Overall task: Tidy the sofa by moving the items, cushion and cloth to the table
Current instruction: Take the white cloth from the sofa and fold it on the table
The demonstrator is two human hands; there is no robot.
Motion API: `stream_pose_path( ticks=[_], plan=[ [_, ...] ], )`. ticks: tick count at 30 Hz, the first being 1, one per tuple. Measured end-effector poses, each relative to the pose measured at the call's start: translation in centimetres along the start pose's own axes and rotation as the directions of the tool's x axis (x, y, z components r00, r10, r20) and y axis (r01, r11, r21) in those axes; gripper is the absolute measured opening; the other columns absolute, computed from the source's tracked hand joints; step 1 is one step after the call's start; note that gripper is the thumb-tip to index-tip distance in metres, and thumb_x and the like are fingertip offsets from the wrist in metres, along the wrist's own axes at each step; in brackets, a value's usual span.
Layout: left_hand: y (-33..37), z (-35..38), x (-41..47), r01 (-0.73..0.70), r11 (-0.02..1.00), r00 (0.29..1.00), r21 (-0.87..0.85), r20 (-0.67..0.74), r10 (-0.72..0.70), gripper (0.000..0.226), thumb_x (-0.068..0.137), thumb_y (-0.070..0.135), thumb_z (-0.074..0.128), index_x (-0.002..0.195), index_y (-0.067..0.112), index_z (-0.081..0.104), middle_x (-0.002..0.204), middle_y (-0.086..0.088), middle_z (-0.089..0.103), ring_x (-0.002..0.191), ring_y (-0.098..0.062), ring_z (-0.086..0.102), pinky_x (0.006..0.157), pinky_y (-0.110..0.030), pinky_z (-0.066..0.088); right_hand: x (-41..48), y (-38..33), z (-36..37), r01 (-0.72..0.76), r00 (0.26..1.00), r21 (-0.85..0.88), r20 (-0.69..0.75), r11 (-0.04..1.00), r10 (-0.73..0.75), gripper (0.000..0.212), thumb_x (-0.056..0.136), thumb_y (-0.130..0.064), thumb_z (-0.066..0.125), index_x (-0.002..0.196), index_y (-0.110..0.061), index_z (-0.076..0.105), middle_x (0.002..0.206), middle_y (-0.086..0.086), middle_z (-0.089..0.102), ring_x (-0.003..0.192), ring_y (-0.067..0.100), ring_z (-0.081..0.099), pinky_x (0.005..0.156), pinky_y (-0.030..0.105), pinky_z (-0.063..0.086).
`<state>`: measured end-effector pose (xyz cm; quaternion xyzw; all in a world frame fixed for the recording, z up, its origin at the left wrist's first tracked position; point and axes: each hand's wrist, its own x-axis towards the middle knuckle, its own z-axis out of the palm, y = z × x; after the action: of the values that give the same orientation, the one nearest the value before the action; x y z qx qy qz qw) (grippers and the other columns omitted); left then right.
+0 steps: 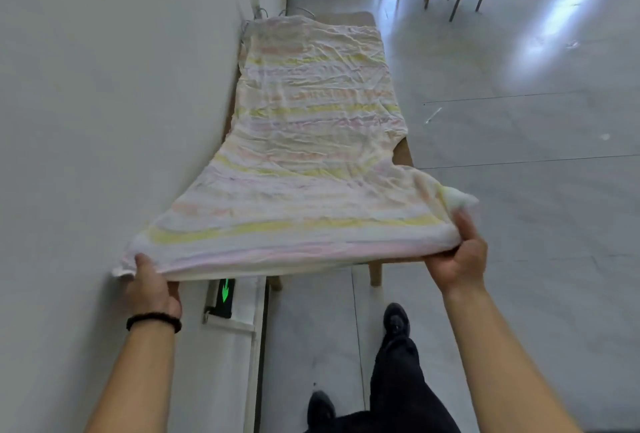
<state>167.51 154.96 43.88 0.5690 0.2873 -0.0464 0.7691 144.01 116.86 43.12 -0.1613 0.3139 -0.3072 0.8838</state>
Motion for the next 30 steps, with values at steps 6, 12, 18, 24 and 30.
stream_pose_path(
  ticks=[6,12,18,24,30],
  plan=[
    [-3.7,-5.3,-0.9,0.326,0.944,0.936,-0.048,0.154,-0.315,0.028,0.082,0.0,0.061,0.07,0.018,0.079,0.086,-0.005,0.073,0.073,-0.02,0.071,0.073,-0.036,0.06,-4.8,5.6,-5.8,-0.291,0.873,-0.118,-0.439,0.95,0.213,0.041,0.1,-0.028,0.054,0.133,-0.004,0.06,0.108,0.016,0.075,0.092,0.032,0.074,0.062,0.043,0.062],
    [-2.8,-7.7,-0.1,0.503,0.819,0.849,-0.276,0.337,-0.407,0.103,0.025,0.003,0.075,0.126,0.011,0.058,0.124,-0.012,0.064,0.111,-0.029,0.06,0.094,-0.042,0.045,-7.9,3.5,-5.2,-0.196,0.953,-0.229,-0.271,0.953,0.131,0.05,0.106,-0.024,0.031,0.108,-0.008,0.078,0.115,0.015,0.073,0.095,0.029,0.074,0.072,0.04,0.063],
    [-1.5,-5.8,-3.7,0.324,0.937,0.943,-0.131,0.122,-0.309,0.022,0.097,0.024,0.042,0.099,0.012,0.06,0.129,-0.011,0.058,0.123,-0.026,0.054,0.096,-0.039,0.044,-8.1,1.3,-7.1,0.054,0.916,-0.267,-0.371,0.962,-0.155,0.042,0.104,-0.026,0.039,0.139,-0.01,0.055,0.135,0.012,0.064,0.118,0.028,0.064,0.087,0.041,0.06],
    [-5.2,-8.7,-5.8,0.105,0.989,0.96,0.106,-0.272,-0.073,0.047,0.098,0.033,0.037,0.127,0.0,0.054,0.122,-0.01,0.059,0.113,-0.025,0.059,0.091,-0.036,0.05,-9.9,3.5,-11.9,-0.028,0.795,-0.311,-0.583,0.95,-0.167,0.04,0.104,-0.023,0.043,0.139,-0.009,0.054,0.131,0.011,0.064,0.102,0.026,0.068,0.07,0.037,0.059],
    [-8.9,-13.7,-5.2,0.133,0.989,0.909,0.063,-0.406,-0.096,0.058,0.082,0.051,0.047,0.122,0.012,0.059,0.113,-0.001,0.061,0.107,-0.026,0.064,0.095,-0.045,0.053,-13.0,3.5,-13.3,-0.01,0.741,-0.361,-0.629,0.932,-0.236,0.03,0.101,-0.019,0.047,0.128,-0.016,0.058,0.115,0.005,0.067,0.089,0.02,0.068,0.055,0.029,0.06]
  ],
)
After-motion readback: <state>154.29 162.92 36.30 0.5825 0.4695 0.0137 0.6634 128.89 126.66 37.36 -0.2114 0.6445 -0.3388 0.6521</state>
